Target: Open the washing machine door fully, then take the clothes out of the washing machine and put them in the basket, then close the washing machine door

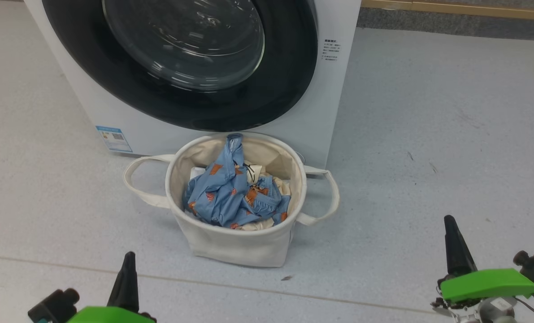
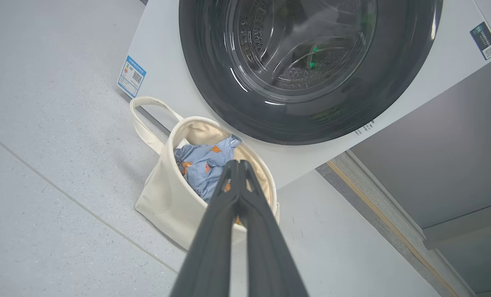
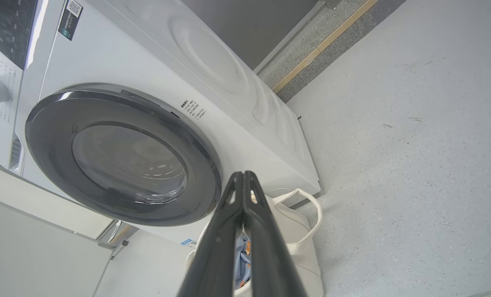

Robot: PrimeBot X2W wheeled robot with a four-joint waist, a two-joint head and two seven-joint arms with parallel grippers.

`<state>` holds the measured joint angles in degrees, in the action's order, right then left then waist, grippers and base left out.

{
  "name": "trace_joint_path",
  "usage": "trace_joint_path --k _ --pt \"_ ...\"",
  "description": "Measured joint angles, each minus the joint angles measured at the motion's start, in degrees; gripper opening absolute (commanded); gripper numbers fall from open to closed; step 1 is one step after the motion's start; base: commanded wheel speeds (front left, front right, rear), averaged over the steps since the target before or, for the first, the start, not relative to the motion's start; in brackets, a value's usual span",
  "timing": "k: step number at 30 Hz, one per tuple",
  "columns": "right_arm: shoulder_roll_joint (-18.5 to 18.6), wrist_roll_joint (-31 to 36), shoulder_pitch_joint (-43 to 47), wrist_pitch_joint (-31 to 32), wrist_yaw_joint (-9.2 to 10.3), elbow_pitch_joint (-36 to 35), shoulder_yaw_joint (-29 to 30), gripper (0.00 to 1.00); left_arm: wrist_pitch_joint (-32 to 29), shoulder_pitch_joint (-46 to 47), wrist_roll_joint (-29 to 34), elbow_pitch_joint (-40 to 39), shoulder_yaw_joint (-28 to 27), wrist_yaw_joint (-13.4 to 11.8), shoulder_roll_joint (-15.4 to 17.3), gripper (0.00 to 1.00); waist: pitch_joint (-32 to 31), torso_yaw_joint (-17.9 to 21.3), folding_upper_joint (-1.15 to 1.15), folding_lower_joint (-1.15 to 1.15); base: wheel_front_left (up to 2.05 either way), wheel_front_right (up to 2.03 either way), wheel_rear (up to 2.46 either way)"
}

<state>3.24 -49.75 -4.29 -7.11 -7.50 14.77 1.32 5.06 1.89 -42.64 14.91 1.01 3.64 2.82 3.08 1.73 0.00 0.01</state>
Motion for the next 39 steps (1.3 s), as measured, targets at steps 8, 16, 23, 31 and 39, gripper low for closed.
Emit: trace_joint_path --k 8,16,23,31,39 --pt "0.0 -5.1 0.0 1.3 0.0 0.2 0.4 0.0 -1.5 0.0 -5.6 0.0 -0.4 0.5 -0.1 0.0 -0.3 -0.2 0.0 0.0 0.0 0.0 0.0" --pt "0.1 -10.2 0.0 2.5 0.0 0.3 0.9 0.0 -2.7 0.4 -11.2 0.2 -1.2 0.9 -0.1 0.0 -0.7 -0.4 0.0 0.0 0.0 0.0 0.0" --pt "0.1 -14.6 0.0 3.6 0.01 0.3 1.2 0.0 -4.0 0.6 -16.3 0.2 -1.9 1.3 -0.2 0.0 -1.0 -0.6 0.0 0.0 0.0 0.0 0.0" --pt "0.2 -19.7 0.0 5.1 0.01 0.5 1.6 0.0 -5.1 0.6 -21.9 0.3 -2.3 1.5 -0.2 0.0 -1.3 -0.8 0.0 0.0 0.0 0.0 0.0" --pt "0.3 -24.6 0.0 6.3 0.01 0.5 2.1 0.0 -6.5 0.7 -27.5 0.3 -3.0 2.0 -0.2 0.0 -1.6 -1.0 0.0 0.0 0.0 0.0 0.0"
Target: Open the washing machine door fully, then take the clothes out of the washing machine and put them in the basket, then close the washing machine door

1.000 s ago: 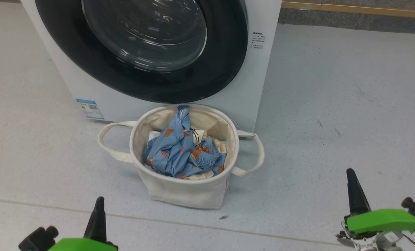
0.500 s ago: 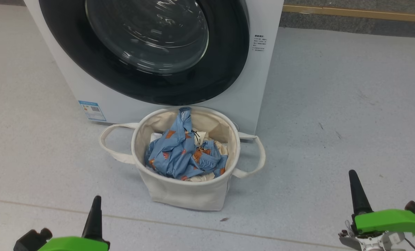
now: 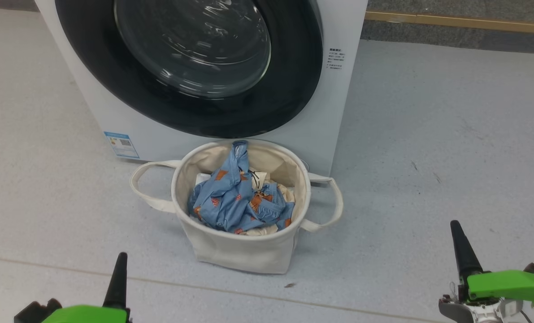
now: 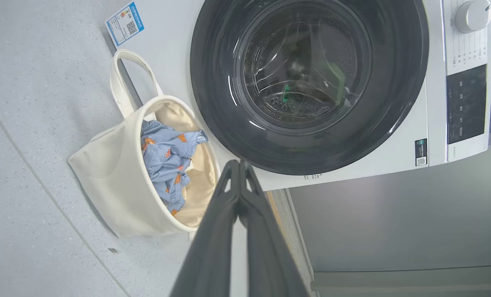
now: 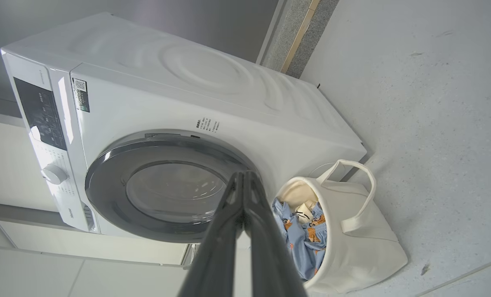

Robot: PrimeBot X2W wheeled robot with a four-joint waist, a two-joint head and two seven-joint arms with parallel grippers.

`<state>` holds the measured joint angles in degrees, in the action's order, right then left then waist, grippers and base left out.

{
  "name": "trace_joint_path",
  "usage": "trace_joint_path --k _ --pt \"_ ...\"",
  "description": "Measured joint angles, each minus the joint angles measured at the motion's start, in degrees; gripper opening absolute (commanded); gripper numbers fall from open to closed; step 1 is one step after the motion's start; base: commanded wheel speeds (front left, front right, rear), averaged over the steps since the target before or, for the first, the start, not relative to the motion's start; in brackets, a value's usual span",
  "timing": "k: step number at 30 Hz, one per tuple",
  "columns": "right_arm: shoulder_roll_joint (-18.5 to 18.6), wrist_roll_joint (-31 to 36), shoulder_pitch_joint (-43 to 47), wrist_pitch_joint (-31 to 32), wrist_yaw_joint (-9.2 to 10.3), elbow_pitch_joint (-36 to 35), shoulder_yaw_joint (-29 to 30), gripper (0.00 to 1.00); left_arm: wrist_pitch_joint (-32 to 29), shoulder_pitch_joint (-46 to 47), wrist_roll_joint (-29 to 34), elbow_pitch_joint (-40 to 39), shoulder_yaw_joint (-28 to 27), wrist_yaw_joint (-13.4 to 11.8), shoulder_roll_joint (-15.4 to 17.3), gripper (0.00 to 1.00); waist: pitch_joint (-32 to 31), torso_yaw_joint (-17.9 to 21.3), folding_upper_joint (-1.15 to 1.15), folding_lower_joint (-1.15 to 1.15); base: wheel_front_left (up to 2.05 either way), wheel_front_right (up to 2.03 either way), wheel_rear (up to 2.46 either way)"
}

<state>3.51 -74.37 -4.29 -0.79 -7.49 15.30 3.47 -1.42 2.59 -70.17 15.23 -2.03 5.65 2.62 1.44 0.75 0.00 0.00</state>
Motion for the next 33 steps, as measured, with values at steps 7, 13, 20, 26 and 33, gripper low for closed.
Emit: trace_joint_path --k 7,13,20,26,33 --pt "0.0 -4.3 0.0 1.0 0.0 0.1 0.5 0.0 -1.1 0.2 -4.9 0.0 -0.6 0.3 0.0 0.0 -0.3 -0.2 0.0 0.0 0.0 0.0 0.0" --pt "0.0 -8.0 0.0 2.3 0.0 0.1 0.9 0.0 -2.1 0.3 -9.2 0.1 -0.9 0.5 0.0 0.0 -0.5 -0.3 0.0 0.0 0.0 0.0 0.0" --pt "0.0 -11.7 0.0 3.3 0.0 0.2 1.2 0.0 -3.0 0.4 -13.3 0.2 -1.4 0.9 0.0 0.0 -0.8 -0.5 0.0 0.0 0.0 0.0 0.0" --pt "0.0 -15.4 0.0 4.3 0.0 0.2 1.6 0.0 -3.8 0.5 -17.5 0.3 -2.0 1.0 0.0 0.0 -1.0 -0.6 0.0 0.0 0.0 0.0 0.0" --pt "0.0 -19.0 0.0 5.4 0.01 0.4 2.0 0.0 -4.6 1.1 -21.8 0.3 -2.5 1.4 -0.1 0.0 -1.3 -0.8 0.0 0.0 0.0 0.0 0.0"
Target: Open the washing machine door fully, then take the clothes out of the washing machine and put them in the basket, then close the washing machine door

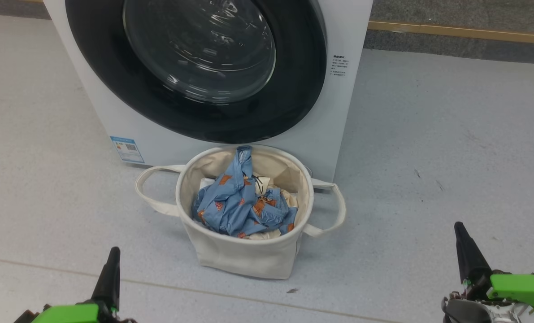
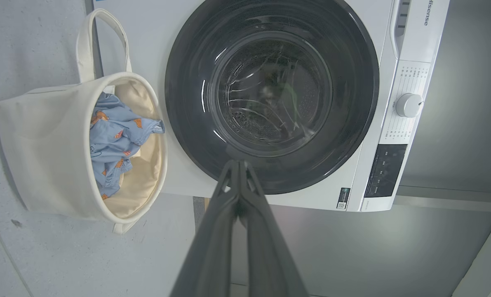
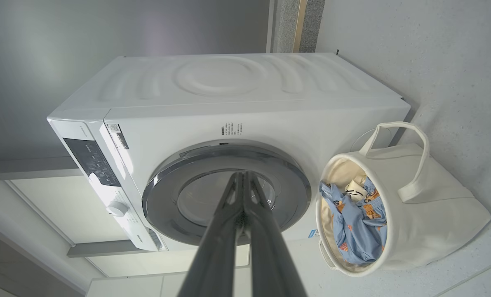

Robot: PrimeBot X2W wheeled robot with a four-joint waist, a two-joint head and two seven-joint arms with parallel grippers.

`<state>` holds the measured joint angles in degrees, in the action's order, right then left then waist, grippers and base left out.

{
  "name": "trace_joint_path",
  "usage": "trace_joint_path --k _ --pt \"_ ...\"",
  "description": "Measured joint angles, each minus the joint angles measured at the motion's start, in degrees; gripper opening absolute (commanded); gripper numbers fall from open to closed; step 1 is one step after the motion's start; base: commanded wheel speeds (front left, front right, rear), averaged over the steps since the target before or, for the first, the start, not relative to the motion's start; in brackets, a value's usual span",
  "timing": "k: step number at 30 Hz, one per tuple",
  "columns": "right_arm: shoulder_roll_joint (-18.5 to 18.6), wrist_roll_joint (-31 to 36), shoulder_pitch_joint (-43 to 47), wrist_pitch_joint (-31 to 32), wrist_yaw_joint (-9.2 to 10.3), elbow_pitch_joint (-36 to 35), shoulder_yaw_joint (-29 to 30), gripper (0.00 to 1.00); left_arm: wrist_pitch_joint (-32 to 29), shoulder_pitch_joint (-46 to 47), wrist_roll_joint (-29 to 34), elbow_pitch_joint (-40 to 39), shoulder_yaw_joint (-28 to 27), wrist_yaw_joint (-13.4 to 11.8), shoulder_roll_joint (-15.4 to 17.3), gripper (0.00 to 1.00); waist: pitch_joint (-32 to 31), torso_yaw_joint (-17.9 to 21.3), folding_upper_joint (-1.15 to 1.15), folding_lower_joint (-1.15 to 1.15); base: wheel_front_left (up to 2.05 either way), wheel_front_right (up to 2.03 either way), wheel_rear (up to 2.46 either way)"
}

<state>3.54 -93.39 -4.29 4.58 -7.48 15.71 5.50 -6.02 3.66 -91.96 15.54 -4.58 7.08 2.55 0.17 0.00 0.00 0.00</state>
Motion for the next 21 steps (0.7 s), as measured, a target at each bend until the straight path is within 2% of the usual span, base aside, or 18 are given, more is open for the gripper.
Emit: trace_joint_path --k 21 --pt "0.0 0.0 0.0 0.4 0.0 0.0 0.6 0.0 0.0 0.0 0.0 0.0 0.0 0.0 0.0 0.0 0.0 0.0 0.0 0.0 0.0 0.0 0.0"
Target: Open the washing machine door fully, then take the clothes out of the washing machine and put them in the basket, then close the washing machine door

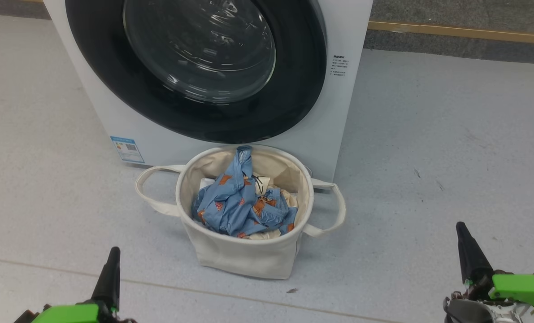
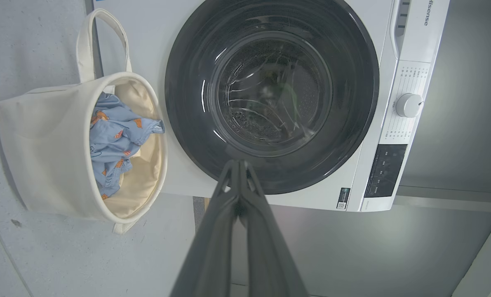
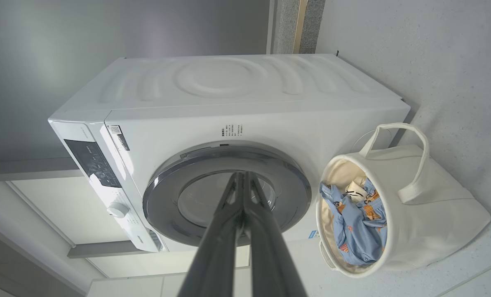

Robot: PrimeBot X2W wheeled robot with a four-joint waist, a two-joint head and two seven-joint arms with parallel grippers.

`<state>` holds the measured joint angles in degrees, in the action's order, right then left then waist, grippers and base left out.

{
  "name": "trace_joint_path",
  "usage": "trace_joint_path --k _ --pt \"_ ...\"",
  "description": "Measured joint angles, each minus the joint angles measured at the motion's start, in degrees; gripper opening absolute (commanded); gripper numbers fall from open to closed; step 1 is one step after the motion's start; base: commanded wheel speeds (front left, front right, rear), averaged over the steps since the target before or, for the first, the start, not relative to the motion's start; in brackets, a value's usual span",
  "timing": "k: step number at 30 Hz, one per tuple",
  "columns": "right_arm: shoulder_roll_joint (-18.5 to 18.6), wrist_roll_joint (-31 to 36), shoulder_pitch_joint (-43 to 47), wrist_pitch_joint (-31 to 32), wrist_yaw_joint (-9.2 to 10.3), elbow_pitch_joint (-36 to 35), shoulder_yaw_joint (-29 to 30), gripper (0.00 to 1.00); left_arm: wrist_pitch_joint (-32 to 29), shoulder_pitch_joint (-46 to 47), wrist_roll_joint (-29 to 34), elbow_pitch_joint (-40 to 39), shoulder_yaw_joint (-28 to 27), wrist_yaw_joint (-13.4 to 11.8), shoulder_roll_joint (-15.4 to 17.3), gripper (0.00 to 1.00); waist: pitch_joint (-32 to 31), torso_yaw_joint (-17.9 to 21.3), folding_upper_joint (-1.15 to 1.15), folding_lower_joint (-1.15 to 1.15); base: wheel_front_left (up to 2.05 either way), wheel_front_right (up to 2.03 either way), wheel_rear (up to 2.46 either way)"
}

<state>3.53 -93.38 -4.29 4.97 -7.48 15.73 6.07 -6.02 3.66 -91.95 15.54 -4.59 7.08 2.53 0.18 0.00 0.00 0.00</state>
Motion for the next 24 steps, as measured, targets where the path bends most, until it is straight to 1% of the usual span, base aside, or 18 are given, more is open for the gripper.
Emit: trace_joint_path --k 24 --pt "-0.1 0.1 0.0 0.2 0.0 0.0 0.3 0.0 0.0 0.0 0.0 0.0 0.0 0.0 0.0 0.0 0.0 0.0 0.0 0.0 0.0 0.0 0.0"
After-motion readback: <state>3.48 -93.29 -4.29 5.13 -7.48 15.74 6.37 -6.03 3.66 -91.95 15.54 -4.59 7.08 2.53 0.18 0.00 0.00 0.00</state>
